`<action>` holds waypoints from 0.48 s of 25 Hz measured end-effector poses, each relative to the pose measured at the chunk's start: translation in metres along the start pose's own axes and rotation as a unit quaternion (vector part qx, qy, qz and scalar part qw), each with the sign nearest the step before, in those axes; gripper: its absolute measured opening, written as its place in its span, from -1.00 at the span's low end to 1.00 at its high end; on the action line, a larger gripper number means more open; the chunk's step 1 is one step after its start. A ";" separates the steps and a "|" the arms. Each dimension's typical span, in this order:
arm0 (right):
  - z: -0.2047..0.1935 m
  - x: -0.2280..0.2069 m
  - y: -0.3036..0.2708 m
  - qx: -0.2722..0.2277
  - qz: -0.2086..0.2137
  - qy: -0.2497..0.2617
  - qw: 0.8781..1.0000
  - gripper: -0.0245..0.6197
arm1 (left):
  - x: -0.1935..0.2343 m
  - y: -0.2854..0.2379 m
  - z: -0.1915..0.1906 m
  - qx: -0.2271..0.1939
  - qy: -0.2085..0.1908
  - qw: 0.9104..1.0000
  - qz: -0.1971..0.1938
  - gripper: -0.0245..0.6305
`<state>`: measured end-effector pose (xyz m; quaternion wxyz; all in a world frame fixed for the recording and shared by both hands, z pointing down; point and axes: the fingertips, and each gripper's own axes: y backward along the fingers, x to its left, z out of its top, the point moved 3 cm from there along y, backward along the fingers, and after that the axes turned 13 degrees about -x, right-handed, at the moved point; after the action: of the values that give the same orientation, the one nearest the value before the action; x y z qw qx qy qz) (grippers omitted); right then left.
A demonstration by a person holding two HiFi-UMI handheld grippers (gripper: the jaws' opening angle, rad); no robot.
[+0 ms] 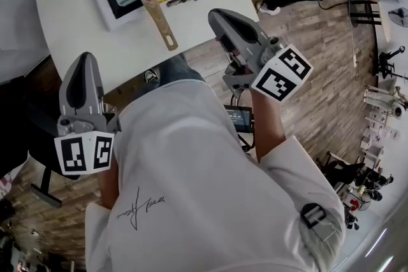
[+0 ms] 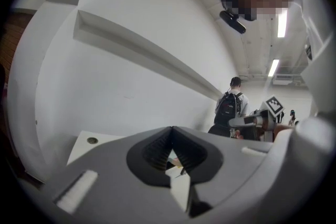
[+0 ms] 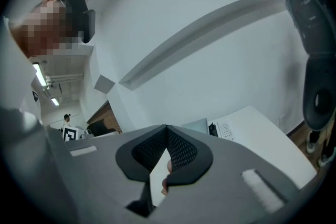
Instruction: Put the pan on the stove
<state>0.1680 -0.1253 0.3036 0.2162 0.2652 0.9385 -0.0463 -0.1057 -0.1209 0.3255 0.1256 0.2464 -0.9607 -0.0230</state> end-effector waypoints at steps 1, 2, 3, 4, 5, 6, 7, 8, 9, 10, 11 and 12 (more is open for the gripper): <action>0.002 0.001 0.002 0.001 -0.003 0.010 1.000 -0.92 | 0.000 0.000 0.000 0.002 -0.001 1.000 -0.001 -0.77; 0.004 0.001 0.004 0.002 -0.006 0.018 1.000 -0.92 | -0.001 0.000 0.000 0.004 -0.001 1.000 -0.002 -0.77; 0.005 0.001 0.006 0.004 -0.010 0.025 1.000 -0.92 | -0.002 -0.001 -0.001 0.006 0.000 1.000 -0.004 -0.77; 0.006 0.001 0.008 0.006 -0.012 0.029 0.999 -0.92 | -0.003 -0.001 -0.001 0.008 0.000 1.000 -0.005 -0.77; 0.007 0.002 0.009 0.008 -0.013 0.032 0.999 -0.92 | -0.004 -0.001 -0.002 0.009 0.000 1.000 -0.006 -0.77; 0.007 0.002 0.011 0.010 -0.013 0.036 0.999 -0.92 | -0.004 -0.001 -0.002 0.011 0.001 1.000 -0.007 -0.77; 0.007 0.003 0.011 0.013 -0.012 0.041 0.999 -0.92 | -0.004 -0.002 -0.002 0.012 0.002 1.000 -0.008 -0.77; 0.006 0.003 0.011 0.015 -0.012 0.046 0.999 -0.92 | -0.004 -0.002 -0.003 0.012 0.002 1.000 -0.008 -0.77; 0.006 0.003 0.011 0.017 -0.012 0.050 0.999 -0.92 | -0.004 -0.003 -0.004 0.013 0.003 1.000 -0.008 -0.77; 0.005 0.002 0.011 0.019 -0.011 0.052 0.998 -0.92 | -0.004 -0.004 -0.004 0.014 0.003 1.000 -0.009 -0.77; 0.005 0.001 0.010 0.021 -0.011 0.053 0.998 -0.92 | -0.004 -0.005 -0.005 0.015 0.004 1.000 -0.009 -0.77; 0.004 0.001 0.009 0.022 -0.010 0.053 0.998 -0.92 | -0.004 -0.006 -0.006 0.016 0.004 1.000 -0.009 -0.77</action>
<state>0.1734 -0.1182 0.2995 0.1603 0.2627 0.9499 -0.0547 -0.0979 -0.1241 0.3297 0.1256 0.2573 -0.9581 -0.0078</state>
